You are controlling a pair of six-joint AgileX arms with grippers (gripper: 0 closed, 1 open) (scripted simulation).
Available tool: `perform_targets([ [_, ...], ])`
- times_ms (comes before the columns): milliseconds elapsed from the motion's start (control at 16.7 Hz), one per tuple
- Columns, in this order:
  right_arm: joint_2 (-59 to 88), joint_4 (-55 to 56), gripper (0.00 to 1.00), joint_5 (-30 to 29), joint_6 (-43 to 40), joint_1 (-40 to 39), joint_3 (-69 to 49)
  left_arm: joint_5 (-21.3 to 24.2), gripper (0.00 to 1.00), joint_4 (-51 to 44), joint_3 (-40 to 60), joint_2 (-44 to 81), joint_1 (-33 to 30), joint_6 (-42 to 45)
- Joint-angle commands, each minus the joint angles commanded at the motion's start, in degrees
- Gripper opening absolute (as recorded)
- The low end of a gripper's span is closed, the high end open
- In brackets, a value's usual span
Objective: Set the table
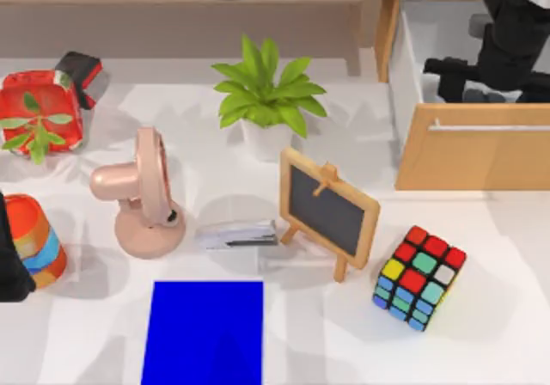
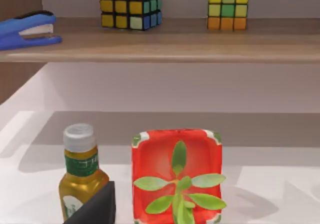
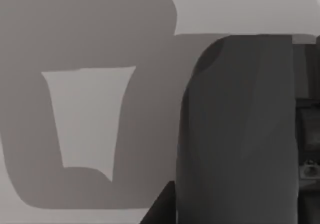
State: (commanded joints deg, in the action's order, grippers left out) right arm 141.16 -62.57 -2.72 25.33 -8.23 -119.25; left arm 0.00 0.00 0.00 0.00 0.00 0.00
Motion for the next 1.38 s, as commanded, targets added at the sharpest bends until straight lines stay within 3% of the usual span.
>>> perform_targets([
  [180,0.0,0.0,0.02,0.0,0.0,0.0,0.0,0.0,1.0,0.0,0.0,0.0,0.0,0.0],
  [240,0.0,0.0,0.0,0.0,0.0,0.0,0.0,0.0,1.0,0.0,0.0,0.0,0.0,0.0],
  [840,-0.8,-0.3,0.0,-0.2,0.1,0.0,-0.1,0.0,1.0,0.0,0.0,0.0,0.0,0.0],
  [1200,-11.8,-2.6,0.0,-2.4,2.7,-1.6,2.3,0.0,1.0,0.0,0.0,0.0,0.0,0.0],
  [1380,-18.5,-2.0,0.0,-2.4,6.1,-6.6,2.0,0.0,1.0,0.0,0.0,0.0,0.0,0.0],
])
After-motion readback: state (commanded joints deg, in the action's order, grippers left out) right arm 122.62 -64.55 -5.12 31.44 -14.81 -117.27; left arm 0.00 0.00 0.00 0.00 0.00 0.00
